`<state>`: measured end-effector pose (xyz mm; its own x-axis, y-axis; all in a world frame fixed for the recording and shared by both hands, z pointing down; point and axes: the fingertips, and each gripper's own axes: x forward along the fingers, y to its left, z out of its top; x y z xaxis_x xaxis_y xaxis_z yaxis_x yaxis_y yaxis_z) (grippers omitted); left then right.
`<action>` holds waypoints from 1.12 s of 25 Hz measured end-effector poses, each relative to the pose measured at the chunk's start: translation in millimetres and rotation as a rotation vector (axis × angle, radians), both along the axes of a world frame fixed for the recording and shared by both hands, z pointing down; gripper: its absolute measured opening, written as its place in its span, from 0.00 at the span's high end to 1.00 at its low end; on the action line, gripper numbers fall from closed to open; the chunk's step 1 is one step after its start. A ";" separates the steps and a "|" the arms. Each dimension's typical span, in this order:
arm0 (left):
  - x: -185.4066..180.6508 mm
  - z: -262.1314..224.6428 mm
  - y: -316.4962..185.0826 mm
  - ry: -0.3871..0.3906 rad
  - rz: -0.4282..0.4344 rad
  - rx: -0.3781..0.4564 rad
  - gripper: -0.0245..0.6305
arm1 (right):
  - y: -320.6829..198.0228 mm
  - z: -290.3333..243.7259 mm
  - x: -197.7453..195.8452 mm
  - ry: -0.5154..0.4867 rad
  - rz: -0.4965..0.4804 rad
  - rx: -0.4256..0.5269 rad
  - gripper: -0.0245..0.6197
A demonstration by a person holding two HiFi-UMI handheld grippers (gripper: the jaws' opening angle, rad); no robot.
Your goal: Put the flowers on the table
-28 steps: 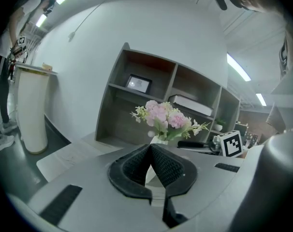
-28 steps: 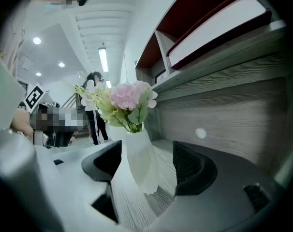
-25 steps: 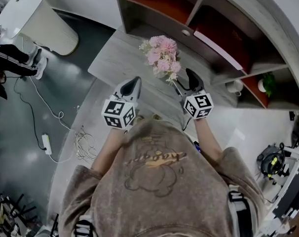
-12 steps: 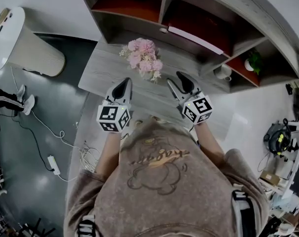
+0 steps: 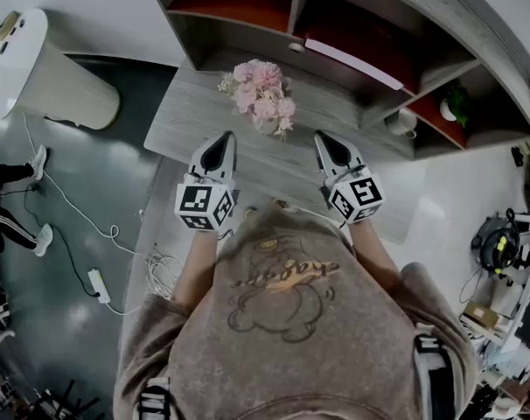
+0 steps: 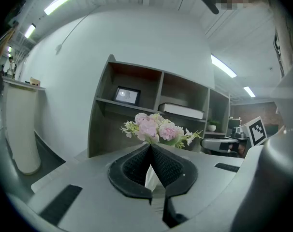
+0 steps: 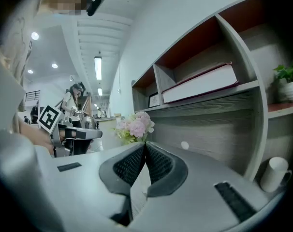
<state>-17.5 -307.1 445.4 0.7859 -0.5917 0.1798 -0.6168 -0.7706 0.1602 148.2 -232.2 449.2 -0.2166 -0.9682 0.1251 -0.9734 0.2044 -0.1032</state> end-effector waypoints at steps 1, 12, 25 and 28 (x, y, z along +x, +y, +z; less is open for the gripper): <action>-1.2 0.9 0.3 0.001 0.000 0.005 0.93 | -0.2 1.0 0.2 -0.001 0.006 0.002 0.96; -4.7 5.2 2.7 -0.007 -0.006 0.017 0.93 | -3.9 6.7 -0.6 -0.031 0.062 0.007 0.96; -8.2 2.9 2.0 0.000 -0.027 0.003 0.93 | -5.1 5.1 -1.0 -0.039 0.066 -0.001 0.97; -8.6 2.5 1.8 0.001 -0.030 0.000 0.93 | -5.5 6.7 -0.4 -0.036 0.067 -0.007 0.97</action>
<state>-26.1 -305.3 448.0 0.7681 -0.6146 0.1794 -0.6393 -0.7520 0.1609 147.8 -237.7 455.9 -0.1563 -0.9798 0.1248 -0.9804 0.1385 -0.1398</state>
